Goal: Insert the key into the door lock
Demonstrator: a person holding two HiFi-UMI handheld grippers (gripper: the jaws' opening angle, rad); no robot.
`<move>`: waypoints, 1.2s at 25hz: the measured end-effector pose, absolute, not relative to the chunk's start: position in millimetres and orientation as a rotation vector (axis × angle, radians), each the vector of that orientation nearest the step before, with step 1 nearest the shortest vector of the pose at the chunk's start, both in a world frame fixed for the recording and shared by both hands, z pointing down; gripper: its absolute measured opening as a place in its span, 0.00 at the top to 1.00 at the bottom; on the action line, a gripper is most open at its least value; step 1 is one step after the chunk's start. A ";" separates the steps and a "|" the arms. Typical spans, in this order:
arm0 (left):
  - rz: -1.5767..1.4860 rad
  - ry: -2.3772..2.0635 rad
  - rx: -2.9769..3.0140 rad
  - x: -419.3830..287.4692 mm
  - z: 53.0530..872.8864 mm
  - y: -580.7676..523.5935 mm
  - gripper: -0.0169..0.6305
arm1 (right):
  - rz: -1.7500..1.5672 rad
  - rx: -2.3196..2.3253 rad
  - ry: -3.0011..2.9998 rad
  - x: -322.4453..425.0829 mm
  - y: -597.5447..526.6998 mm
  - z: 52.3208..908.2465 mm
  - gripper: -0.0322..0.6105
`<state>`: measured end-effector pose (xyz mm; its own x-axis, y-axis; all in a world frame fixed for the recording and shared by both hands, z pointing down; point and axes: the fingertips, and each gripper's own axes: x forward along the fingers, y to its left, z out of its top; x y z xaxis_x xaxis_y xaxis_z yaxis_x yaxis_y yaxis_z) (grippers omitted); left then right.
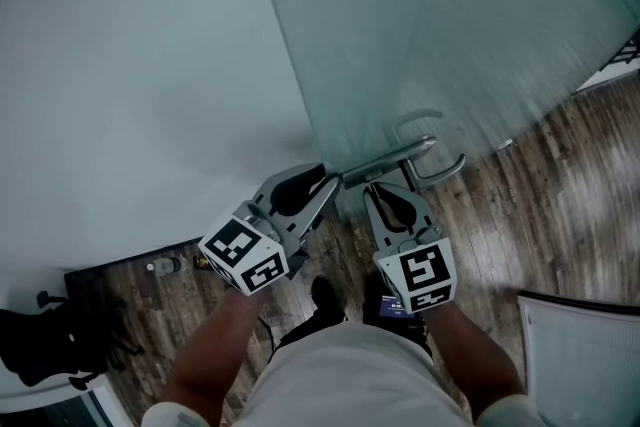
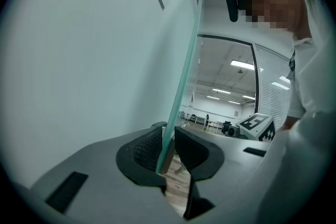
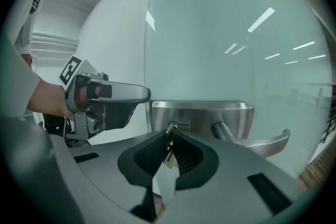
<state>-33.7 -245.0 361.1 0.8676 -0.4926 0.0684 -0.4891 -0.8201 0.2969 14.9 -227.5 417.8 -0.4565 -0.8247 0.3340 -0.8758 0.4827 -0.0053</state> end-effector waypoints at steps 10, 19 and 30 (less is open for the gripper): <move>-0.006 -0.769 2.727 -34.0 363.5 -245.1 0.85 | 0.271 1.425 -2.431 12.4 -227.1 419.3 0.90; -0.010 -0.778 2.718 -33.9 364.4 -245.3 0.85 | 0.261 1.419 -2.422 15.6 -223.2 412.9 0.90; -0.044 -0.804 2.711 -36.2 357.3 -245.3 0.85 | 0.246 1.461 -2.416 24.5 -222.0 400.9 0.86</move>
<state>-36.2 -245.3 357.3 0.8420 -0.5363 0.0583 -0.5267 -0.7938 0.3042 24.5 -222.0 400.9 -0.4339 -0.8321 0.3454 -0.8846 0.4662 0.0119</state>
